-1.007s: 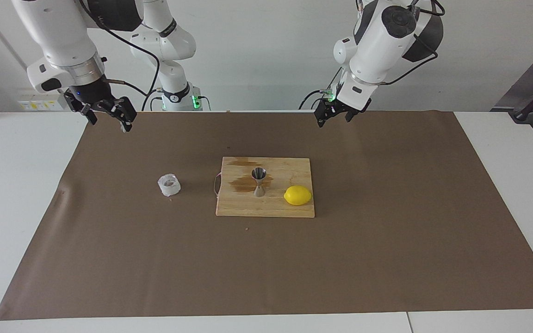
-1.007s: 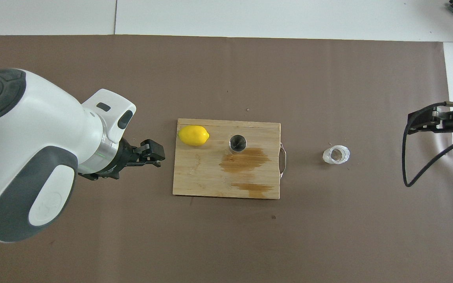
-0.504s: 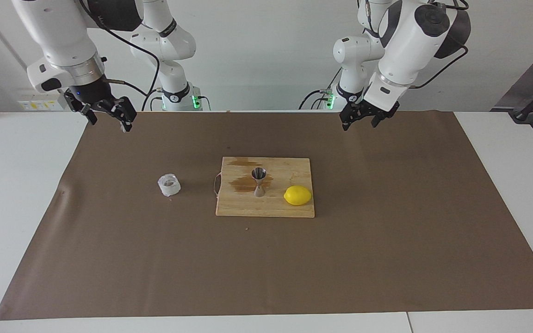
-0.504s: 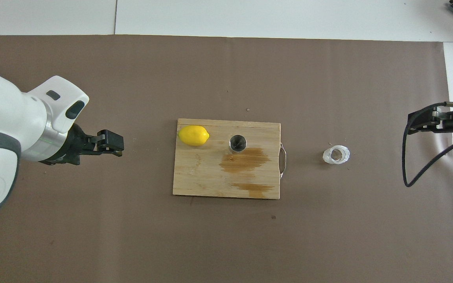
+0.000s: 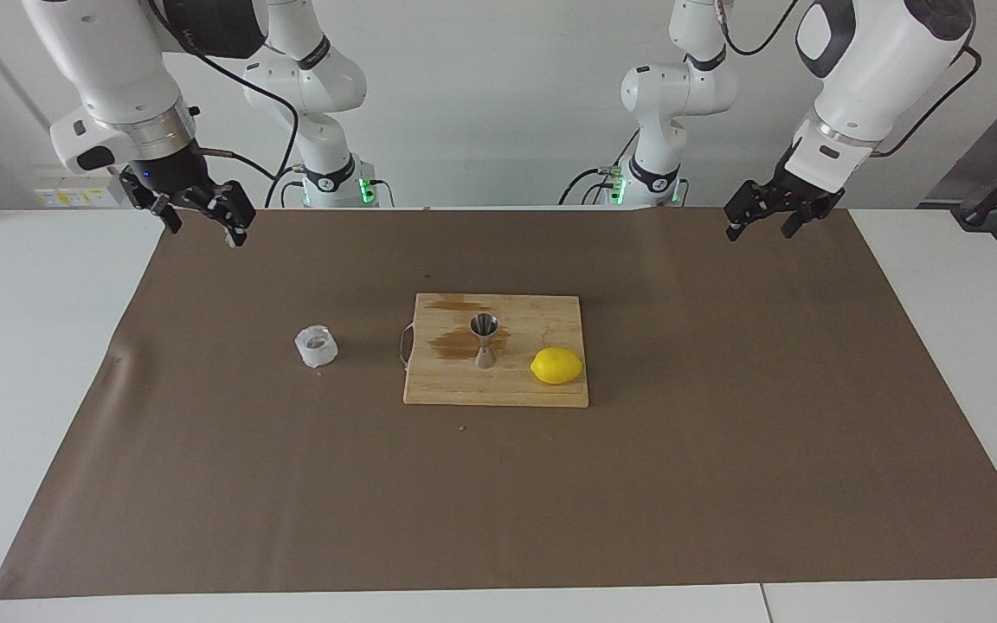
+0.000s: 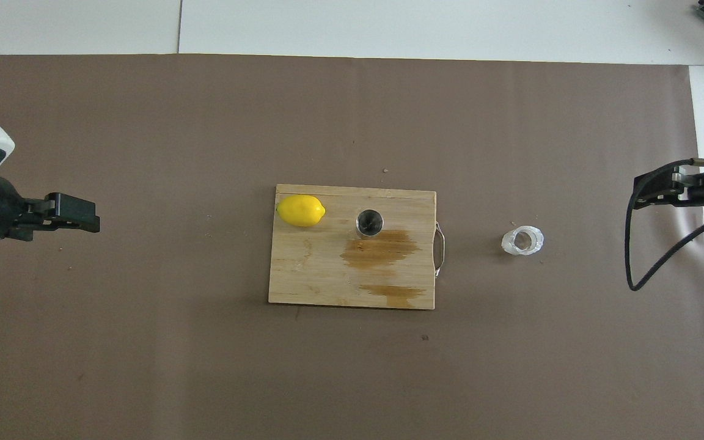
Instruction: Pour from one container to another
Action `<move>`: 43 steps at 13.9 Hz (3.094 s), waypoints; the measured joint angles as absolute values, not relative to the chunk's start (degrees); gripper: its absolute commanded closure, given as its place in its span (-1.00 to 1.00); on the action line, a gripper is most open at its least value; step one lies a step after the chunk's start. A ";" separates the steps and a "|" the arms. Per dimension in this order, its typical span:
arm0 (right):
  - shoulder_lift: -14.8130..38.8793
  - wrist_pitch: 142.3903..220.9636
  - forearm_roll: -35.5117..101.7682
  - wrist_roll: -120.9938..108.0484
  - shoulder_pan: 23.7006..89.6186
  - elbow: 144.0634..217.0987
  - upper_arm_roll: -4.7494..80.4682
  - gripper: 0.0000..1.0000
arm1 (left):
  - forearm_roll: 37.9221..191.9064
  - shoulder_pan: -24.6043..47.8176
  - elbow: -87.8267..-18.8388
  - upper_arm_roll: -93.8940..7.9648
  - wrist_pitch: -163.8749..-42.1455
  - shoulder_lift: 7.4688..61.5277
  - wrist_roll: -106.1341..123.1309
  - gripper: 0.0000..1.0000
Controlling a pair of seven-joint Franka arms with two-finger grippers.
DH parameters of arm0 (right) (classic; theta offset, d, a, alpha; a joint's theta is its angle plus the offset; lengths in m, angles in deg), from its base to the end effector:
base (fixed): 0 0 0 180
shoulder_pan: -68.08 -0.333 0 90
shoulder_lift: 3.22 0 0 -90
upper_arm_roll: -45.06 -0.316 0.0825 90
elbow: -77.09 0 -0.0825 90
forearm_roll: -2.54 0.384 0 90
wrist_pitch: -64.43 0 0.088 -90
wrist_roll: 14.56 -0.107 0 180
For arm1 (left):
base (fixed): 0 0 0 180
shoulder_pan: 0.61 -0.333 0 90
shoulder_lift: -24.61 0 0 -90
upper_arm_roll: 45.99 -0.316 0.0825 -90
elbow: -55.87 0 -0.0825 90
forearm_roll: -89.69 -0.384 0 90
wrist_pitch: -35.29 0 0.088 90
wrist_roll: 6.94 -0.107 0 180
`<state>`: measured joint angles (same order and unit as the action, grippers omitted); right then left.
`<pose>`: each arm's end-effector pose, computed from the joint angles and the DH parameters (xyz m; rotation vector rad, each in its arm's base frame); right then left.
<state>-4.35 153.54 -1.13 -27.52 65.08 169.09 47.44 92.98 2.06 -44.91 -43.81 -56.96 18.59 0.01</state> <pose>0.5462 -0.0013 0.6178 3.0572 -0.3305 -0.0354 0.5192 -0.0510 0.5956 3.0915 0.0626 -0.0760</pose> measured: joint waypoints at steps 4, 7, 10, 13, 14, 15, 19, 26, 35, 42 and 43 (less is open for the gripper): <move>-4.35 153.54 -1.13 -27.52 65.08 169.09 47.44 -1.00 | 91.59 2.54 -40.30 -43.46 -51.33 18.54 -0.15 -1.00; -4.35 153.54 -1.13 -27.52 65.08 169.09 47.44 -1.00 | 91.48 2.76 -37.21 -43.46 -48.65 18.57 -0.15 -1.00; -4.35 153.54 -1.13 -27.52 65.08 169.09 47.44 -1.00 | 91.48 2.80 -37.32 -43.46 -48.70 19.02 -0.16 -1.00; -4.35 153.24 -1.13 -27.49 65.06 169.10 47.42 -1.00 | 91.48 2.82 -37.74 -43.46 -48.96 19.26 -0.18 -1.00; -4.35 152.91 -1.13 -27.47 65.04 169.11 47.34 -1.00 | 91.48 2.82 -37.81 -43.46 -49.13 19.26 -0.18 -1.00; -4.37 152.38 -1.13 -27.47 65.00 169.14 47.27 -1.00 | 91.48 2.85 -37.87 -43.46 -49.13 19.26 -0.18 -1.00; -4.92 154.78 2.98 -18.62 65.00 170.84 47.21 -1.00 | 91.48 3.28 -38.09 -43.40 -49.11 19.26 -0.16 -1.00; -8.81 167.34 4.56 16.98 64.91 182.55 47.19 -1.00 | 91.47 3.28 -38.09 -43.69 -49.11 19.26 -0.14 -1.00; -8.65 179.94 16.90 66.90 67.50 193.55 47.63 -1.00 | 91.36 3.27 -38.07 -43.83 -47.07 19.23 -0.14 -1.00; 1.04 183.38 29.93 96.74 71.34 194.68 47.73 -1.00 | 90.51 3.28 -33.49 -43.84 -47.97 23.75 -0.15 -1.00; 1.84 183.68 30.03 98.62 71.30 194.67 47.70 -1.00 | 90.51 3.28 -33.56 -43.84 -48.00 23.95 -0.14 -1.00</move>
